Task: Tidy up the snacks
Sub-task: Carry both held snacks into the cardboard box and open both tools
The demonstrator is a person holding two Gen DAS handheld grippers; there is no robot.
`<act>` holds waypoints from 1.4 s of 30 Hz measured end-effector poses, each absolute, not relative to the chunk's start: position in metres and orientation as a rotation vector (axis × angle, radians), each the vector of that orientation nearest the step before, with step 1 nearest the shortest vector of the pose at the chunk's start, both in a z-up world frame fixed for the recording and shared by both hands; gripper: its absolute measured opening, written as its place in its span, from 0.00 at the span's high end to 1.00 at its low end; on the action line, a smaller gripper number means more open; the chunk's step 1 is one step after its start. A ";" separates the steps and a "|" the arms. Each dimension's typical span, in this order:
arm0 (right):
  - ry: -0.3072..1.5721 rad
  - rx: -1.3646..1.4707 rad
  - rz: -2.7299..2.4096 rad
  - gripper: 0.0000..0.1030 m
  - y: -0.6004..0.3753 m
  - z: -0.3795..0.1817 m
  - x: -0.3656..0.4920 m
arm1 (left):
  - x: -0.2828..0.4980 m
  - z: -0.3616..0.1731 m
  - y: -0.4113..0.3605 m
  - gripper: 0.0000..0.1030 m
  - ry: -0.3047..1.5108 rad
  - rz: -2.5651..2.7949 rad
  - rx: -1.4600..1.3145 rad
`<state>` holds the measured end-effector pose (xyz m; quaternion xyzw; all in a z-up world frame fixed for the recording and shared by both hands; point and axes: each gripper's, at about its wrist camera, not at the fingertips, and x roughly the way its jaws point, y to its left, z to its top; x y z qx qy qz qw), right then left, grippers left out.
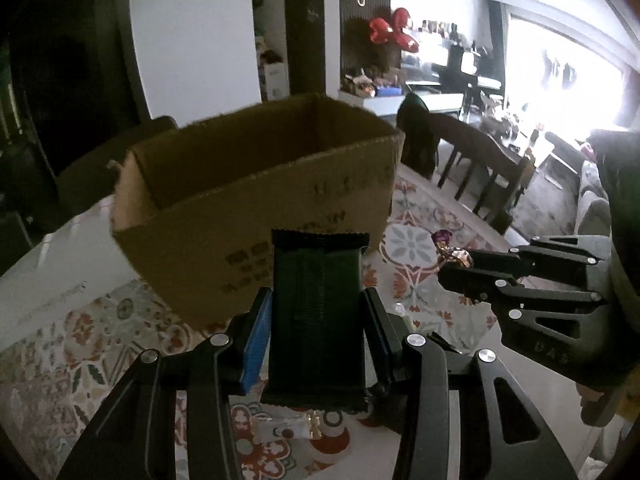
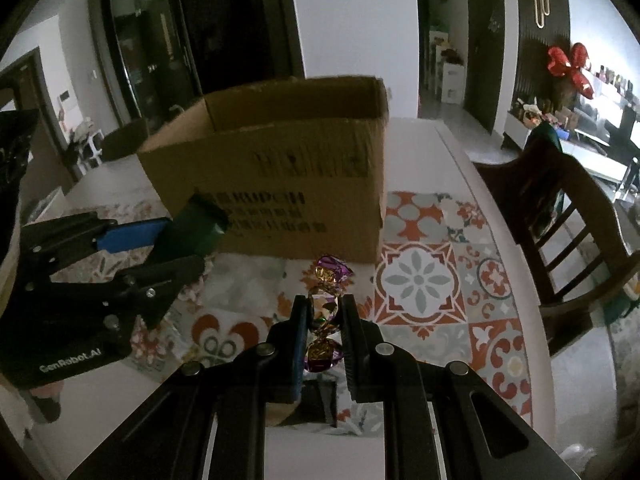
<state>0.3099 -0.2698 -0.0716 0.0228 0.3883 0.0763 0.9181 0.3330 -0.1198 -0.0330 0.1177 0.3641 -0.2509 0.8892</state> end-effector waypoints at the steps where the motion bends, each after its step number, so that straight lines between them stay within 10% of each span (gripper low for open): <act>1: 0.789 0.050 0.157 0.83 -0.270 -0.070 0.309 | 0.332 -0.030 -0.119 0.58 0.747 -0.517 0.237; 42: 0.518 0.027 0.200 0.83 -0.247 0.037 0.373 | 0.397 0.062 -0.078 0.58 0.575 -0.412 0.080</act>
